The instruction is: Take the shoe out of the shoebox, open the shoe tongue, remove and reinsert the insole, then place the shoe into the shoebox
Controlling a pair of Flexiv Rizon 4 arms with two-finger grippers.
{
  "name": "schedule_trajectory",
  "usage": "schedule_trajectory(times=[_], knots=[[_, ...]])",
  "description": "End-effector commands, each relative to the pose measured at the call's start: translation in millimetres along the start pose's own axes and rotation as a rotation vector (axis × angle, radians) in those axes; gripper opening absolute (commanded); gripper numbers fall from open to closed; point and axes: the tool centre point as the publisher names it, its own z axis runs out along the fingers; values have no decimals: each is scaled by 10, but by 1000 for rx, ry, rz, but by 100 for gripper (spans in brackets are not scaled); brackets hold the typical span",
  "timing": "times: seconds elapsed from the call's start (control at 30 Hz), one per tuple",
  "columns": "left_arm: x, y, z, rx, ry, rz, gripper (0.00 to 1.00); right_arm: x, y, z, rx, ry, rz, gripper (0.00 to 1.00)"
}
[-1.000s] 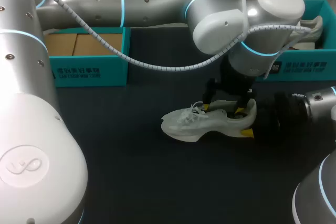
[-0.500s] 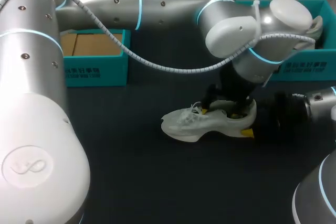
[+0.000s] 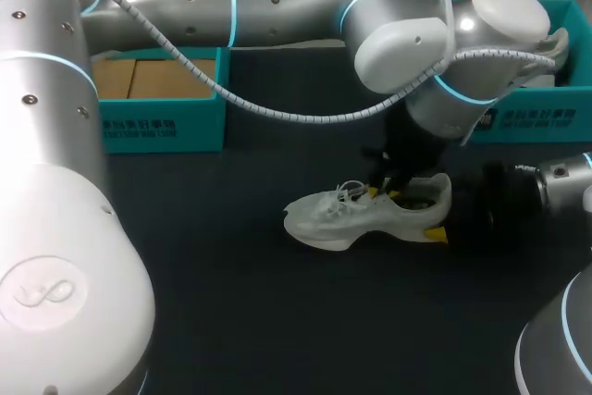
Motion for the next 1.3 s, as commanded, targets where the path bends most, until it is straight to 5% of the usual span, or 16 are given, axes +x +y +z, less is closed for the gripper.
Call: schedule_trajectory(times=[0.03, 0.5, 0.7, 0.8, 0.9, 0.97, 1.07, 1.1, 1.27, 1.3], knots=[[-232, 16, -97, 19, 38, -8, 0, -1, -32, 30, 2, 0, 1, 0], [-823, 31, -336, 16, 148, -63, 0, -1, -32, 30, 2, 0, 1, 0], [-912, 41, -335, -8, 167, -66, 0, -1, -32, 30, 2, 0, 1, 0], [-896, 46, -316, -25, 169, -66, 38, -1, -32, 30, 2, 0, 1, 0], [-858, 48, -312, -31, 170, -62, 57, -1, -32, 30, 2, 0, 1, 0], [-812, 51, -308, -34, 171, -54, 82, -1, -32, 30, 2, 0, 1, 0], [-755, 45, -298, -38, 172, -48, 89, -1, -32, 30, 2, 0, 1, 0], [-738, 41, -296, -40, 172, -44, 87, -1, -32, 30, 2, 0, 1, 0], [-675, 29, -300, -37, 176, -35, 0, -1, -32, 30, 2, 0, 1, 0], [-672, 29, -303, -35, 176, -31, 0, -1, -32, 30, 2, 0, 1, 0]])
